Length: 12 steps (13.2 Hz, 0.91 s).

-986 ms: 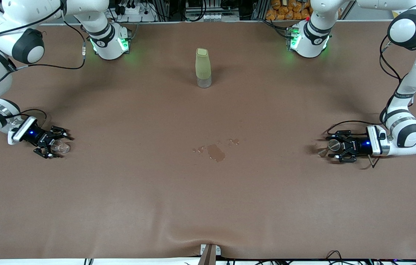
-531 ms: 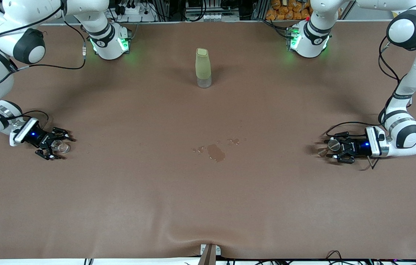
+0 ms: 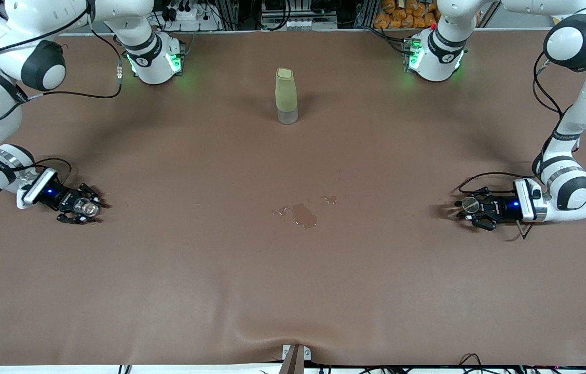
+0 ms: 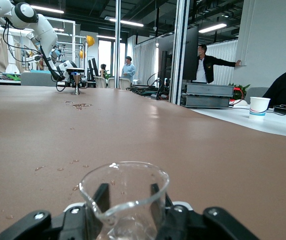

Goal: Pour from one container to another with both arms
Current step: 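Close the right gripper on the beaker while the left gripper grasps the jigger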

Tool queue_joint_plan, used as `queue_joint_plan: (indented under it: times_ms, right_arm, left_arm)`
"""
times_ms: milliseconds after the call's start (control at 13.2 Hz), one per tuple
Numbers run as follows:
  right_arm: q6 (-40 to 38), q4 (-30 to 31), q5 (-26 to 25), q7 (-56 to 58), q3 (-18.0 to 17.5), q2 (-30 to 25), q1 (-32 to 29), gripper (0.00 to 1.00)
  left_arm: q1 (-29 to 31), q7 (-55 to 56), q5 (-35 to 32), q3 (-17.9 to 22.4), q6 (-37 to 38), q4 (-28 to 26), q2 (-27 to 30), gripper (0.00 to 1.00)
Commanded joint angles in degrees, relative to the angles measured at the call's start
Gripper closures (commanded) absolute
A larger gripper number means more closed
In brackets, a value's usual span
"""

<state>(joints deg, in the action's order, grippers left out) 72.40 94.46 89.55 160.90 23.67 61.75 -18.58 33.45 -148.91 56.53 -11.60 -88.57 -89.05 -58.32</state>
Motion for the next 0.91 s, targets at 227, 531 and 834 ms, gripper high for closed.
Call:
queue_joint_plan:
  times_ms: [227, 531, 834]
  right_arm:
    - [-0.2, 2.2, 1.0, 10.5, -0.2, -0.7, 1.8, 1.0]
    - [-0.3, 1.8, 0.1, 1.4, 0.0, -3.9, 4.4, 1.0]
    - [-0.8, 1.8, -1.4, -8.6, 0.1, -9.2, 7.4, 1.0]
  left_arm:
    - [-1.8, -0.2, 0.9, 0.7, -0.2, 0.9, -0.4, 1.0]
    - [-2.5, -0.9, 1.2, 0.6, -0.2, 2.7, 0.0, 1.0]
    - [-5.1, 2.3, 1.0, 0.0, -0.1, 2.9, 1.4, 1.0]
